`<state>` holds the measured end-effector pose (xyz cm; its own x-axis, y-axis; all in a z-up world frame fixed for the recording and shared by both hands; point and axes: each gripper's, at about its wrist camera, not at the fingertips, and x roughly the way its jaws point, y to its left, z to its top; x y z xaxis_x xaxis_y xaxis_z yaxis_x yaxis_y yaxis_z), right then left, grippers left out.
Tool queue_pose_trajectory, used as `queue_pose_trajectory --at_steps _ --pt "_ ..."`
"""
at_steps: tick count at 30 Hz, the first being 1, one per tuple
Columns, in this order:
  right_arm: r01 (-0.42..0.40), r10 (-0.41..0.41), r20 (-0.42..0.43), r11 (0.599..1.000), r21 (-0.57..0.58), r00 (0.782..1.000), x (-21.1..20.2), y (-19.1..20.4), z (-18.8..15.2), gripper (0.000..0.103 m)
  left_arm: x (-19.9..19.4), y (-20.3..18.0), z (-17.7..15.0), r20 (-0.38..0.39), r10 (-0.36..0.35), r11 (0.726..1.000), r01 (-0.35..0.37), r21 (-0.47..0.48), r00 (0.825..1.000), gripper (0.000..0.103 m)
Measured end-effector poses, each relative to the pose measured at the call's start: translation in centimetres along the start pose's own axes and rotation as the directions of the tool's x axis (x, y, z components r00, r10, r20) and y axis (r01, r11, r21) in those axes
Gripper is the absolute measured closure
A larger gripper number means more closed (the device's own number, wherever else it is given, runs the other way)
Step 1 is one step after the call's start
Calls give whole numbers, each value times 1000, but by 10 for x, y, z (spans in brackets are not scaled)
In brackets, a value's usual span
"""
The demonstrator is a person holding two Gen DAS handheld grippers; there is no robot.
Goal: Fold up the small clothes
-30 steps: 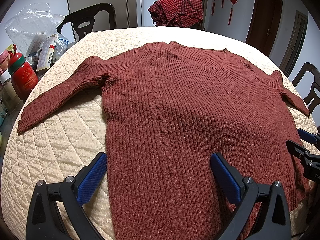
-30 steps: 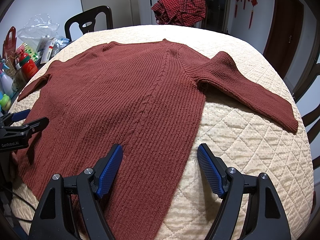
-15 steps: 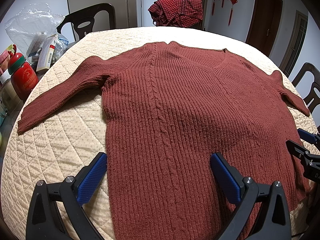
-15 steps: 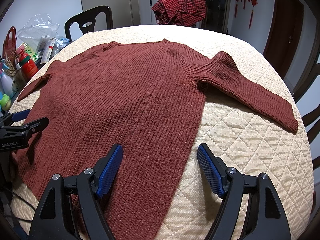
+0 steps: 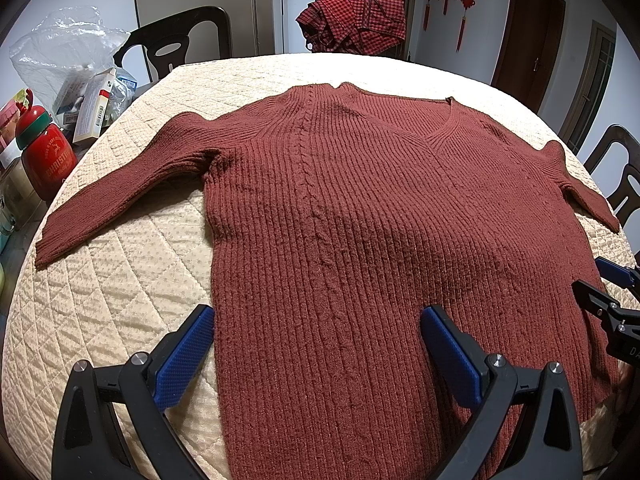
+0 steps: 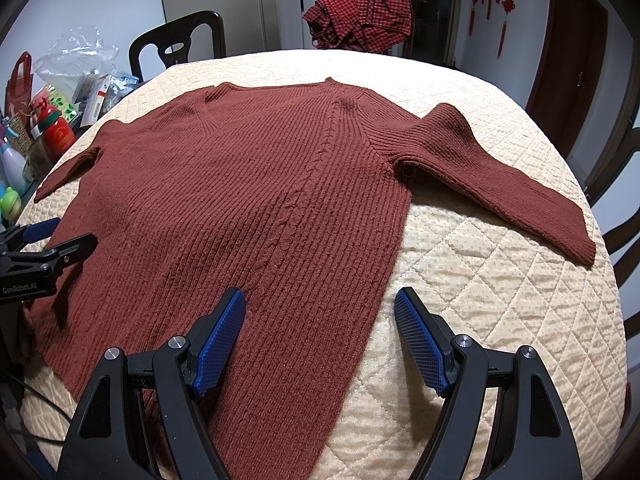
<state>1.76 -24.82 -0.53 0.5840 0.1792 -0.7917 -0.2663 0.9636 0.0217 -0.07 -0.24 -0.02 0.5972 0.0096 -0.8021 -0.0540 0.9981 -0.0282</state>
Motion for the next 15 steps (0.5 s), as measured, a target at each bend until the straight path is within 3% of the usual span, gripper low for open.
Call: queue_pose_trajectory --at_steps 15 --pt "0 0 1 1000 0 1000 2 1 0 26 0 0 0 0 1 1000 -1 1 1000 0"
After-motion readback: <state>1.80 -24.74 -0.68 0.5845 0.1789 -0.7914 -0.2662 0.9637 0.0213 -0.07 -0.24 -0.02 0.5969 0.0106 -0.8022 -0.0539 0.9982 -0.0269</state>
